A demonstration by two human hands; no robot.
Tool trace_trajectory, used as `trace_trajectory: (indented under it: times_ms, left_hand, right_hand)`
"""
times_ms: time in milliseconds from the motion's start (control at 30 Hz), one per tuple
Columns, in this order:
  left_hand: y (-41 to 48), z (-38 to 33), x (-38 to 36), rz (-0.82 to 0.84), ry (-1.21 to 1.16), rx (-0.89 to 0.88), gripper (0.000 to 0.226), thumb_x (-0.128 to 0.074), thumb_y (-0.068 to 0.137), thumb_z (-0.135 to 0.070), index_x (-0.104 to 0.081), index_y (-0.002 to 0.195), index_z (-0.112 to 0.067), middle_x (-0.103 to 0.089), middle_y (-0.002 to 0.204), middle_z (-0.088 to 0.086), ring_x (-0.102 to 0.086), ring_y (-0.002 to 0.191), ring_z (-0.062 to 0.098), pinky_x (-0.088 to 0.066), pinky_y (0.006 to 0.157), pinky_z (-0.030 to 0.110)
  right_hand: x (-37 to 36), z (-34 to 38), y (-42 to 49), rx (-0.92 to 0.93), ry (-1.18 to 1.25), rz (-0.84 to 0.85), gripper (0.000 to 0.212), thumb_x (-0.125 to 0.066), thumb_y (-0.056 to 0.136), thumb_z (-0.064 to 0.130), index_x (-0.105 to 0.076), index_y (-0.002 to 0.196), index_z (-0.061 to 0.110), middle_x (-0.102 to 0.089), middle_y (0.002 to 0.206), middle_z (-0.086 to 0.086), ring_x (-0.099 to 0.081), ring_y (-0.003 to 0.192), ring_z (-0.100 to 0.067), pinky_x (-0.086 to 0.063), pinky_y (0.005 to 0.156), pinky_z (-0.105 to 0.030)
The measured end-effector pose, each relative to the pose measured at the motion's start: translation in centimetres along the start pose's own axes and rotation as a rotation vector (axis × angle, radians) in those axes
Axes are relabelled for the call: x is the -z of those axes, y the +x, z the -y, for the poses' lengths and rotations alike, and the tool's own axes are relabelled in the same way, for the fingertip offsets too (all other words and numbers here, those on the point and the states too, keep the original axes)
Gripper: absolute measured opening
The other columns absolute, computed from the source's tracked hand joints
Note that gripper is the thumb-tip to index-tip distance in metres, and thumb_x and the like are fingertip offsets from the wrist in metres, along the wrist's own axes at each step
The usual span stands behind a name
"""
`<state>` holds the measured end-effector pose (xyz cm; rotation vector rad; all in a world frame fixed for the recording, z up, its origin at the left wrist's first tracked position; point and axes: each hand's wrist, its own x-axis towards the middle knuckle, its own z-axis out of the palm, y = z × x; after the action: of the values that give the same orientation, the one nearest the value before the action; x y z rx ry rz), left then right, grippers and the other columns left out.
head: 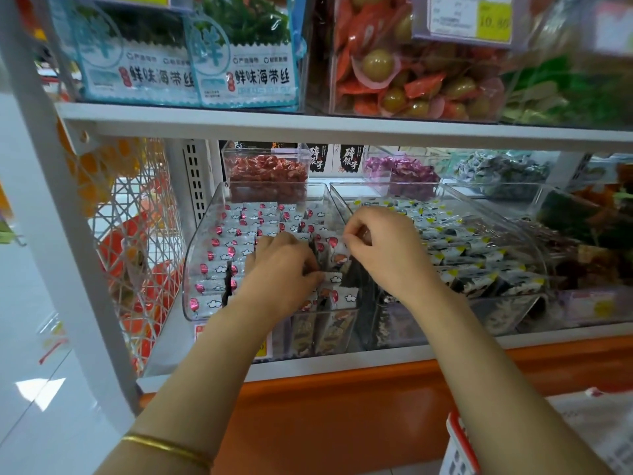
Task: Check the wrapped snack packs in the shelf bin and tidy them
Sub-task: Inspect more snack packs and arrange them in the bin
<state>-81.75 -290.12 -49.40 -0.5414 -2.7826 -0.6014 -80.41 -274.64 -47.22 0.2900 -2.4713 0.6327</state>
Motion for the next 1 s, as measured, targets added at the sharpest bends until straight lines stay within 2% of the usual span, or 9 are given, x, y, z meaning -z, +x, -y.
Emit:
trace_trajectory:
  times_ms: [167,267,400,567,767,900,1000]
  left_hand:
    - [0.0,-0.3,-0.2,0.028,0.018,-0.041,0.023,-0.058,0.087,-0.041,-0.069,0.101,-0.026,-0.049,0.119,0.001,-0.034,0.113,0.028,-0.030,0.093,0.039]
    - [0.2,-0.5,-0.4,0.022,0.004,-0.070,0.022,-0.060,0.085,-0.040,-0.070,0.102,-0.028,-0.049,0.122,0.001,-0.033,0.114,0.027,-0.029,0.094,0.039]
    - [0.0,-0.7,-0.8,-0.042,-0.045,-0.082,0.018,-0.063,0.084,-0.037,-0.072,0.098,-0.030,-0.046,0.128,-0.002,-0.029,0.118,0.023,-0.025,0.093,0.036]
    - [-0.1,-1.0,-1.2,-0.107,-0.149,-0.033,0.013,-0.065,0.083,-0.034,-0.074,0.091,-0.030,-0.049,0.125,-0.003,-0.028,0.118,0.024,-0.025,0.094,0.036]
    - [-0.4,-0.9,-1.1,0.031,-0.007,-0.077,0.023,-0.052,0.092,-0.031,-0.068,0.108,-0.034,-0.042,0.137,-0.001,-0.022,0.127,0.027,-0.019,0.103,0.043]
    - [-0.4,-0.8,-0.3,0.030,0.015,-0.074,0.028,-0.048,0.093,-0.033,-0.064,0.115,-0.034,-0.041,0.137,0.000,-0.023,0.128,0.027,-0.020,0.106,0.044]
    - [-0.3,-0.3,0.4,-0.011,-0.035,-0.040,0.030,-0.047,0.092,-0.027,-0.064,0.117,-0.028,-0.045,0.133,0.001,-0.029,0.125,0.028,-0.025,0.105,0.040]
  right_hand:
    - [-0.3,0.2,0.0,-0.077,0.111,-0.126,0.014,-0.046,0.096,0.012,-0.050,0.082,0.010,-0.055,0.076,-0.001,-0.053,0.057,-0.003,-0.040,0.048,-0.018]
    - [-0.4,0.8,-0.2,-0.133,0.235,-0.195,0.013,-0.039,0.099,0.013,-0.044,0.088,0.011,-0.056,0.074,0.000,-0.061,0.051,-0.009,-0.052,0.049,-0.033]
    - [-0.2,1.6,-0.2,-0.134,0.198,-0.242,0.010,-0.037,0.099,0.014,-0.039,0.090,0.013,-0.057,0.074,-0.003,-0.064,0.058,-0.019,-0.053,0.054,-0.048]
    - [0.4,2.3,-0.1,-0.062,0.086,-0.169,0.006,-0.040,0.097,0.012,-0.038,0.091,0.011,-0.058,0.081,-0.014,-0.062,0.071,-0.031,-0.052,0.060,-0.052]
    - [0.7,2.7,-0.2,0.034,0.004,-0.077,0.006,-0.040,0.098,0.014,-0.041,0.094,0.009,-0.058,0.084,-0.013,-0.062,0.075,-0.029,-0.052,0.063,-0.050]
    - [0.4,2.4,-0.1,0.025,0.034,-0.082,0.007,-0.039,0.098,0.011,-0.038,0.091,0.011,-0.059,0.085,-0.015,-0.062,0.075,-0.031,-0.051,0.061,-0.053]
    - [0.4,2.2,-0.2,-0.036,0.147,-0.154,0.009,-0.040,0.098,0.011,-0.040,0.089,0.010,-0.059,0.087,-0.019,-0.062,0.074,-0.036,-0.050,0.058,-0.055]
